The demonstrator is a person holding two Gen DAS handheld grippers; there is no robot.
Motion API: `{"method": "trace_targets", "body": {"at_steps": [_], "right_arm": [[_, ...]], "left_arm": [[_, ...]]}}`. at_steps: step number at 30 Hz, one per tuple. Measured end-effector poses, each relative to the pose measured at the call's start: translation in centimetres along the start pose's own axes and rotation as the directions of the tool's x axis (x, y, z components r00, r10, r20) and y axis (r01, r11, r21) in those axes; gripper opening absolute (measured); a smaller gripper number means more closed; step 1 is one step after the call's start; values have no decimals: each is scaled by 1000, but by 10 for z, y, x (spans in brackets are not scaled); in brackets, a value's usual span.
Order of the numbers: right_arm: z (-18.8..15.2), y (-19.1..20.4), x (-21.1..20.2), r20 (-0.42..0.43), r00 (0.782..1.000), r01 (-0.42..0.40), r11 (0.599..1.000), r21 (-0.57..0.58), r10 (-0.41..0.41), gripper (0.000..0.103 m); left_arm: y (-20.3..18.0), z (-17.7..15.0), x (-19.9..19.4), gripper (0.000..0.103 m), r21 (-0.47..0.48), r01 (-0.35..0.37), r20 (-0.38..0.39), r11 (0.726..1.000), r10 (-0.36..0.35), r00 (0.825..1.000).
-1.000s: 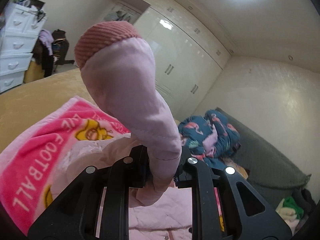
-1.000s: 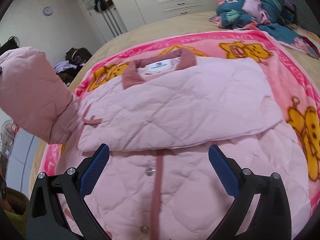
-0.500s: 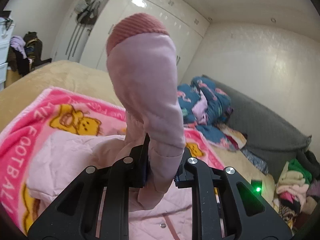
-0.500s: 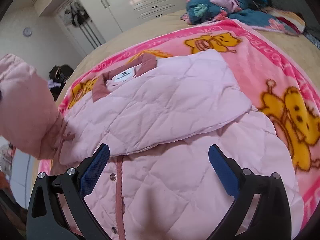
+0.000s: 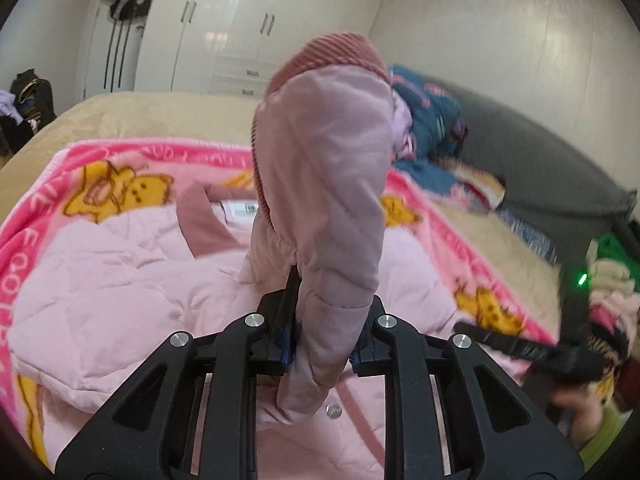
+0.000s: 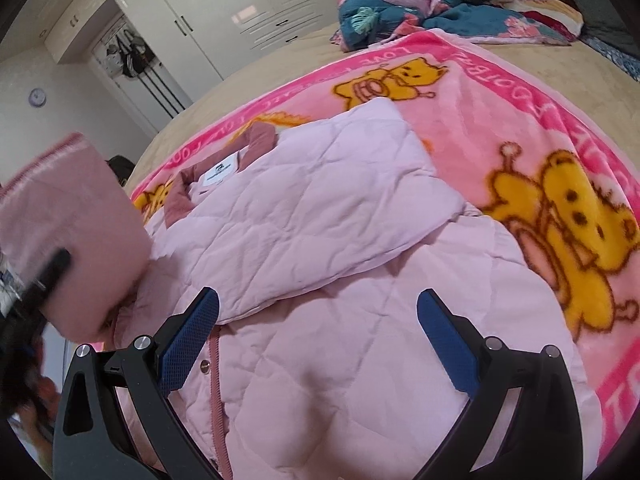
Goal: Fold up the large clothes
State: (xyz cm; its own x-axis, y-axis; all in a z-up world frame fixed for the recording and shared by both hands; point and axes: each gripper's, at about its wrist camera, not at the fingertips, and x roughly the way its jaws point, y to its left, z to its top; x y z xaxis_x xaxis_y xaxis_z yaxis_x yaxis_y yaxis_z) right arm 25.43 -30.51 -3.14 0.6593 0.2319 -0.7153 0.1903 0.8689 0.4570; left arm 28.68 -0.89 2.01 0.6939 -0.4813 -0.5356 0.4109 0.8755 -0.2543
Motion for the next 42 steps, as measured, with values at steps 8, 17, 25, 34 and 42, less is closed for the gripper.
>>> {"method": "trace_targets", "body": {"at_steps": [8,17,25,34,42], "right_arm": [[2,-15,-6,13,1000,5,999,44,-6,99],[3,-31,-17,22,999,35,993,109,-38,99],[7,-36,-34,48,998,38,992,122,-44,99],[6,-28,-33,31,999,8,994,108,-11,99],[-10,15,-10,-67,991,-112,992,56,116,99]], "left_arm": [[-21,-24,31,15,143,-46,-112,989,62,992],[-45,-44,49,46,251,-25,-228,968,84,970],[-65,-50,45,94,280,63,-330,958,34,943],[-51,-12,-5,94,277,50,-222,960,13,975],[34,29,-33,94,135,-208,-110,969,224,968]]}}
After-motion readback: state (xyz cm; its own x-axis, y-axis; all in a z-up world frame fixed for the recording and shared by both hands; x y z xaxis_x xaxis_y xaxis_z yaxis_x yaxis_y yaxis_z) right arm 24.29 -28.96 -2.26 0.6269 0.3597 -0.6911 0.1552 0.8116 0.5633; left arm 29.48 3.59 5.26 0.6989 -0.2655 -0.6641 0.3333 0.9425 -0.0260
